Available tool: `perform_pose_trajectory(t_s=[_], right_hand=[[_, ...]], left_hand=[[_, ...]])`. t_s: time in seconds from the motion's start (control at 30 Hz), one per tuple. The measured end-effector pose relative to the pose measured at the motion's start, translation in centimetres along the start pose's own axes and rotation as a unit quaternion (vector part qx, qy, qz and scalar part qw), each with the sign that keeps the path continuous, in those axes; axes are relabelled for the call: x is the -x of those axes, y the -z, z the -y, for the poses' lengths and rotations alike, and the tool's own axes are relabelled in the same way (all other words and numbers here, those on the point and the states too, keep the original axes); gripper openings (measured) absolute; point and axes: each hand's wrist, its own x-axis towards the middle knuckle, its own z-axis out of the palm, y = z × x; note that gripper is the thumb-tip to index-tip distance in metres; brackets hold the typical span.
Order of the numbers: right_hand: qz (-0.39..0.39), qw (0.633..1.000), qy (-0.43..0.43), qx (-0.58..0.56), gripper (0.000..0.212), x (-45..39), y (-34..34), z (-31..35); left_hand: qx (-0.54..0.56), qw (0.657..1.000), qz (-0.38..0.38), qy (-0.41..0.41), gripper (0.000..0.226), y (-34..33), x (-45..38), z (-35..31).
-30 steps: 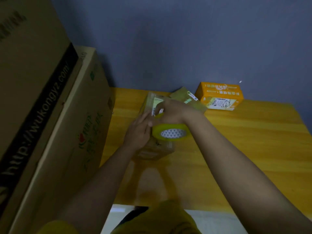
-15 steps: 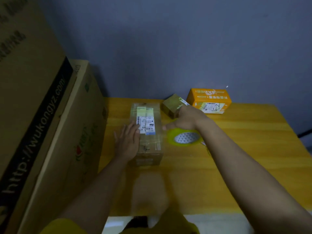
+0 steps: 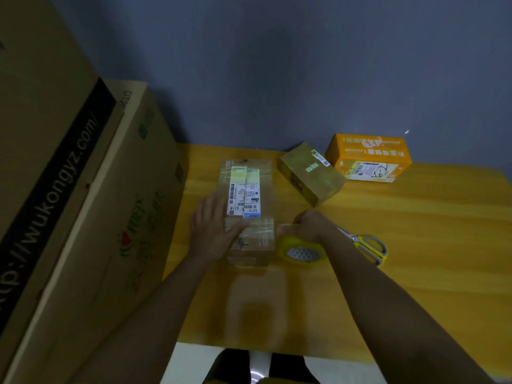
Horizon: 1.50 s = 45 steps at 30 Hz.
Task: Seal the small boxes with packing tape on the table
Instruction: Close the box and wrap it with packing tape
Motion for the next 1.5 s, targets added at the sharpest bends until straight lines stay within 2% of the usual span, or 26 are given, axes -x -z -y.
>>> perform_pose_trajectory(t_s=[0.03,0.07,0.13,0.23,0.37,0.47,0.5,0.6,0.63,0.67,0.73,0.8,0.83,0.93,1.0,1.1,1.17,1.3,1.4,1.43,1.5], right_hand=[[0.018,1.0,0.012,-0.016,0.058,-0.3,-0.5,0.0],[0.026,0.999,0.033,-0.035,0.064,-0.5,-0.8,0.0],[0.026,0.996,0.07,-0.043,0.072,-0.7,-0.9,-0.1],[0.026,0.993,0.11,-0.02,0.054,0.1,0.3,-0.7],[-0.015,0.994,0.089,0.061,0.053,2.4,3.8,-2.8],[-0.043,0.985,0.051,0.159,0.057,4.4,6.6,-2.7],[-0.044,0.982,0.046,0.18,0.058,4.6,6.8,-2.1],[-0.05,0.976,0.054,0.204,0.059,5.4,6.4,0.9],[-0.054,0.973,0.065,0.217,0.054,5.6,6.0,1.9],[-0.057,0.967,0.079,0.235,0.05,5.9,5.7,3.0],[-0.068,0.958,0.112,0.257,0.047,6.3,5.0,5.2],[-0.063,0.953,0.131,0.264,0.049,6.5,4.5,7.6],[-0.04,0.953,0.133,0.27,0.046,6.3,4.3,8.7],[0.075,0.95,0.149,0.265,0.033,5.3,4.2,10.8],[0.107,0.955,0.176,0.214,0.042,4.9,4.5,11.0],[0.084,0.968,0.209,0.106,0.065,4.9,4.3,10.7],[0.065,0.974,0.213,0.05,0.072,4.5,3.5,10.4],[0.026,0.973,0.218,-0.067,0.047,4.3,0.8,10.5],[0.022,0.971,0.194,-0.137,0.038,4.1,0.1,10.2],[0.025,0.972,0.188,-0.142,0.04,4.0,0.1,10.1],[0.036,0.977,0.169,-0.127,0.061,3.7,0.0,9.9]], left_hand=[[0.043,0.998,0.006,0.039,0.098,0.0,0.0,0.0],[0.109,0.991,0.013,0.081,0.103,-0.2,0.0,-0.1],[0.197,0.97,0.014,0.14,0.102,-0.4,0.4,-0.3],[0.236,0.959,0.01,0.155,0.093,-0.9,0.7,-1.1],[0.301,0.933,0.038,0.193,0.096,-3.4,1.2,-4.0],[0.332,0.912,0.112,0.213,0.12,-5.0,1.2,-5.0],[0.34,0.906,0.13,0.214,0.119,-5.1,1.1,-5.0],[0.358,0.902,0.127,0.204,0.089,-4.0,1.4,-4.7],[0.335,0.916,0.103,0.196,0.084,-3.7,1.5,-4.1],[0.282,0.943,0.063,0.165,0.081,-3.0,1.6,-3.7],[0.157,0.986,-0.026,0.041,0.06,-1.6,1.8,-3.2],[0.129,0.987,-0.041,-0.081,0.042,-0.8,1.5,-3.5],[0.142,0.984,-0.024,-0.105,0.039,-0.5,1.6,-3.9],[0.153,0.984,0.026,-0.085,0.042,0.0,1.9,-3.7],[0.132,0.987,0.061,-0.063,0.046,0.3,2.3,-2.8],[0.131,0.984,0.109,-0.047,0.052,0.5,2.7,-1.4],[0.123,0.985,0.118,-0.037,0.056,0.5,2.7,-0.3],[0.111,0.984,0.139,-0.034,0.063,0.6,2.9,2.3],[0.089,0.982,0.162,-0.044,0.064,0.5,2.6,3.6],[0.061,0.984,0.157,-0.052,0.061,0.5,2.5,3.6],[0.008,0.988,0.131,-0.076,0.056,0.3,2.6,3.3]])
